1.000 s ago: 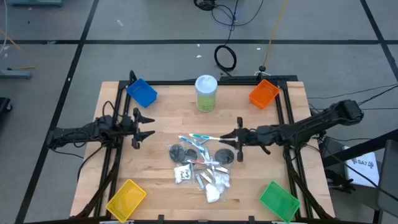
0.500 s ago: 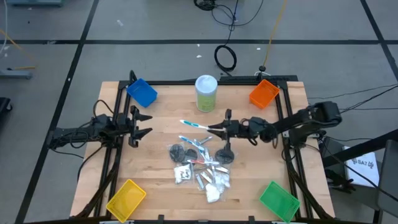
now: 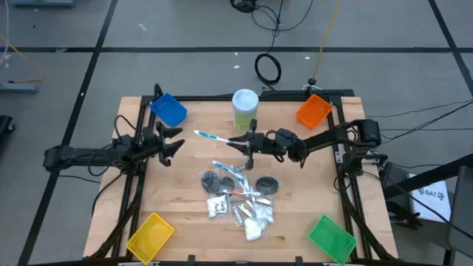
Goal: Pick & Place Travel size toiletries
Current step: Put the blue toothbrush into the blue bin
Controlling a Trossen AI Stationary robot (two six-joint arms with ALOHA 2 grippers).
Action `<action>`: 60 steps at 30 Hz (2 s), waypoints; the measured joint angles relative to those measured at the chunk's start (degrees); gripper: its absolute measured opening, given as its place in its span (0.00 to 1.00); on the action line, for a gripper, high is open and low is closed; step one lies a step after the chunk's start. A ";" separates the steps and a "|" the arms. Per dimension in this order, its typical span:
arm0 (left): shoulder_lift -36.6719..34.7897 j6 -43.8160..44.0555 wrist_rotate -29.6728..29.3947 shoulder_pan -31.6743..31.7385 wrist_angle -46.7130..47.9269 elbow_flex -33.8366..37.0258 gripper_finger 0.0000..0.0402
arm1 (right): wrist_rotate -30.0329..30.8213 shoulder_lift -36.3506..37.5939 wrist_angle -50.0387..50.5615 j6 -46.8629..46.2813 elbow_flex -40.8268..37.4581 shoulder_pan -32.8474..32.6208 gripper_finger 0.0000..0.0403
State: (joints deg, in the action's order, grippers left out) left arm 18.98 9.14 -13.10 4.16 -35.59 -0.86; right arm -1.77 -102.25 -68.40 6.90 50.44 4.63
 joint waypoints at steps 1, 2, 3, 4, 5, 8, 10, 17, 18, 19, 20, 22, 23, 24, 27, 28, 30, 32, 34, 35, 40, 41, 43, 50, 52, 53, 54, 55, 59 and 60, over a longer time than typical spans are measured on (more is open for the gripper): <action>2.59 -0.90 0.23 0.00 -4.35 -0.10 0.63 | 0.01 -0.35 0.00 0.12 0.71 0.22 0.09; 5.01 -2.59 0.77 0.00 -7.79 -0.34 0.63 | 0.01 -0.59 0.04 0.44 1.22 0.44 0.09; 7.48 -4.96 1.55 0.00 -10.44 -0.59 0.63 | -0.01 -0.68 0.15 0.93 1.64 0.66 0.09; 10.09 -7.25 2.58 -0.02 -12.70 -0.97 0.63 | 0.11 -0.71 0.12 1.45 2.02 0.85 0.09; 12.44 -9.59 3.63 -0.07 -14.82 -1.51 0.63 | 0.15 -0.69 0.06 1.85 2.35 1.06 0.09; 18.86 -14.23 5.66 -0.07 -20.88 -3.53 0.63 | 0.21 -0.66 -0.50 2.65 2.92 1.61 0.09; 22.75 -15.32 5.59 0.00 -24.01 -5.58 0.63 | 0.19 -0.66 -0.77 2.69 3.27 1.83 0.09; 33.79 -15.04 7.73 0.11 -24.51 -14.35 0.63 | 0.19 -0.66 -1.26 3.32 4.90 2.11 0.09; 35.42 -15.02 8.52 0.11 -24.49 -15.58 0.63 | 0.18 -0.66 -1.27 3.60 5.14 2.10 0.09; 36.95 -15.08 9.01 0.09 -24.48 -16.79 0.63 | 0.18 -0.66 -1.29 3.98 5.33 2.10 0.09; 38.55 -15.33 9.30 0.09 -24.50 -18.10 0.63 | 0.17 -0.66 -1.38 4.35 5.44 2.09 0.09; 41.19 -16.16 9.98 0.11 -24.51 -20.26 0.63 | 0.18 -0.66 -1.26 4.70 5.56 2.04 0.09; 42.30 -16.74 10.22 0.11 -24.47 -21.16 0.63 | 0.18 -0.66 -1.26 4.74 5.59 2.04 0.09; 43.33 -17.27 10.64 0.11 -24.50 -22.09 0.63 | 0.17 -0.66 -1.35 4.74 5.59 2.04 0.09; 45.20 -18.64 11.43 0.11 -24.62 -23.90 0.63 | 0.02 -0.62 -1.51 4.76 5.68 2.00 0.09; 45.59 -19.21 11.47 0.11 -24.60 -24.29 0.63 | 0.02 -0.64 -1.31 4.76 5.68 2.00 0.09; 45.99 -20.27 11.20 0.32 -24.53 -24.84 0.63 | 0.04 -0.66 -1.25 4.76 5.68 2.00 0.09; 46.01 -20.75 10.69 0.48 -24.63 -25.19 0.63 | 0.16 -0.64 -1.25 4.76 5.68 2.02 0.09; 46.01 -20.85 9.33 0.81 -24.69 -25.38 0.63 | 0.17 -0.65 -0.98 4.76 5.68 2.01 0.09; 46.01 -20.73 8.60 1.04 -24.69 -25.38 0.63 | 0.19 -0.66 -0.77 4.74 5.68 2.00 0.09; 46.01 -20.42 7.57 2.17 -24.48 -25.38 0.59 | 0.08 -0.66 -0.13 4.74 5.68 1.98 0.09; 46.01 -20.41 7.58 2.35 -24.31 -25.38 0.55 | 0.07 -0.66 -0.10 4.75 5.68 1.98 0.09; 45.99 -20.41 7.63 2.64 -23.58 -25.38 0.46 | 0.06 -0.66 0.21 4.74 5.68 1.98 0.09; 45.43 -21.03 8.13 2.67 -20.13 -25.40 0.06 | 0.22 -0.66 2.36 5.28 5.66 2.07 0.09; 44.00 -21.19 5.69 2.60 -17.98 -25.35 0.07 | 0.73 -0.66 3.28 5.26 5.70 2.07 0.13; 43.10 -22.05 3.80 2.56 -16.70 -25.33 0.08 | 1.88 -0.64 3.26 4.96 5.76 2.09 0.17; 41.98 -23.59 1.05 2.58 -15.60 -25.27 0.08 | 3.65 -0.54 3.39 4.40 5.75 2.08 0.21; 40.34 -25.19 -2.66 2.79 -14.76 -25.33 0.07 | 5.83 -0.50 3.67 4.05 5.73 2.06 0.26; 33.02 -29.21 -16.06 2.80 -5.32 -25.42 0.02 | 13.24 -0.51 7.80 4.00 5.64 1.81 0.41; 31.22 -29.14 -19.23 3.03 -2.22 -25.39 0.02 | 13.79 -0.17 9.11 4.01 5.64 1.86 0.45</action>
State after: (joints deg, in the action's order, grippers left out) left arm 50.20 -20.00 -32.33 7.20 -37.81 -26.25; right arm 12.01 -102.43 -59.29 10.91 56.07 6.49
